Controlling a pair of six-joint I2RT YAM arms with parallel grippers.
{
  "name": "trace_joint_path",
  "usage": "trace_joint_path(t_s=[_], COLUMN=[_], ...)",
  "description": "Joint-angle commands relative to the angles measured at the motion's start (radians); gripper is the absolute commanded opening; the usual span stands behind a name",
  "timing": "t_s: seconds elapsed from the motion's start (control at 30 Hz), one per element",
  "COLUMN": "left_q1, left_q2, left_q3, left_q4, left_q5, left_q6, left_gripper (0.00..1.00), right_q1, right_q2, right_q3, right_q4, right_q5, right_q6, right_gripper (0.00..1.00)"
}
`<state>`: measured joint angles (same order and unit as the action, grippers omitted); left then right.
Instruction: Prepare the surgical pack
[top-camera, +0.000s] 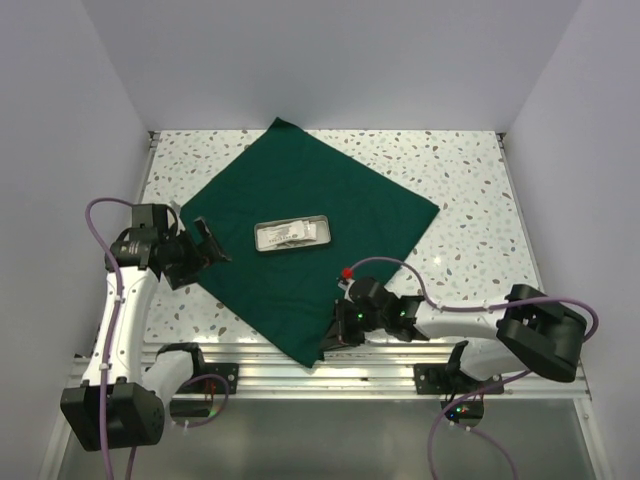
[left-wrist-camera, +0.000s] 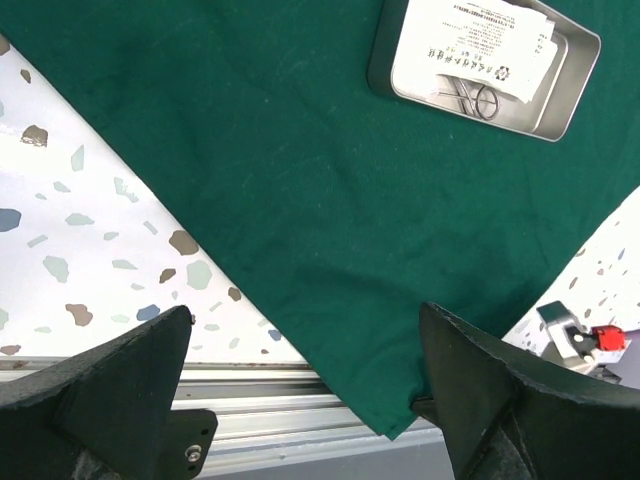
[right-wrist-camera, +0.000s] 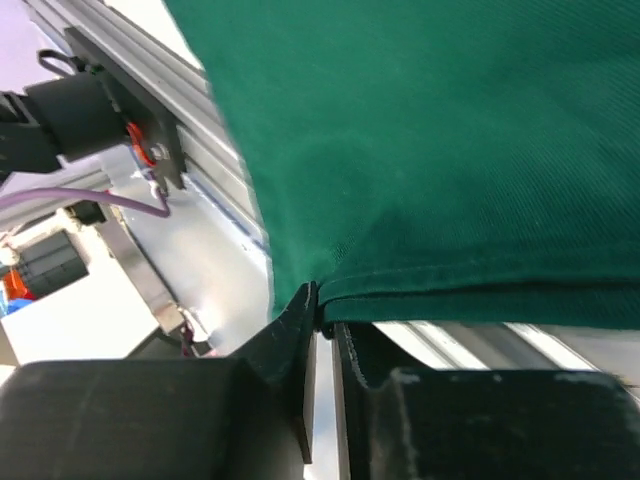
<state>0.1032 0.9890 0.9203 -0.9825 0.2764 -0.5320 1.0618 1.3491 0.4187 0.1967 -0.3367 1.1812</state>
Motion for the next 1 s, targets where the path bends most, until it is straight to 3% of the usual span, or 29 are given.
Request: trace_joint_path(t_s=[0.0,0.13,0.4,0.6,0.97], left_q1=[-0.003,-0.005,-0.005,-0.005,-0.005], left_q2=[0.007,0.014,0.014,0.013,0.022], left_q3=[0.043,0.051,0.072,0.101,0.117], left_q4=[0.024,0.033,0.044,0.028,0.015], left_q5=[-0.002,-0.008,-0.023,-0.052,-0.094], left_q6=[-0.010,-0.017,-0.036,-0.034,-0.006], left_gripper=[1.00,0.99,0.99,0.99,0.99], right_q1=[0.007,-0.045,-0.267,-0.387,-0.493], right_q2=[-0.037,-0.032,0.123,0.313,0.692], right_q3=[0.159,0.282,0.460,0.780,1.278], right_q4=[-0.142,-0.267,-0.253,-0.321,-0.434], right_q5=[-0.021,-0.033,-0.246,-0.314,-0.355], right_q6=[-0.077,-0.127,-0.124,-0.152,-0.141], right_gripper=[0.09,0.01,0.00,0.00,0.00])
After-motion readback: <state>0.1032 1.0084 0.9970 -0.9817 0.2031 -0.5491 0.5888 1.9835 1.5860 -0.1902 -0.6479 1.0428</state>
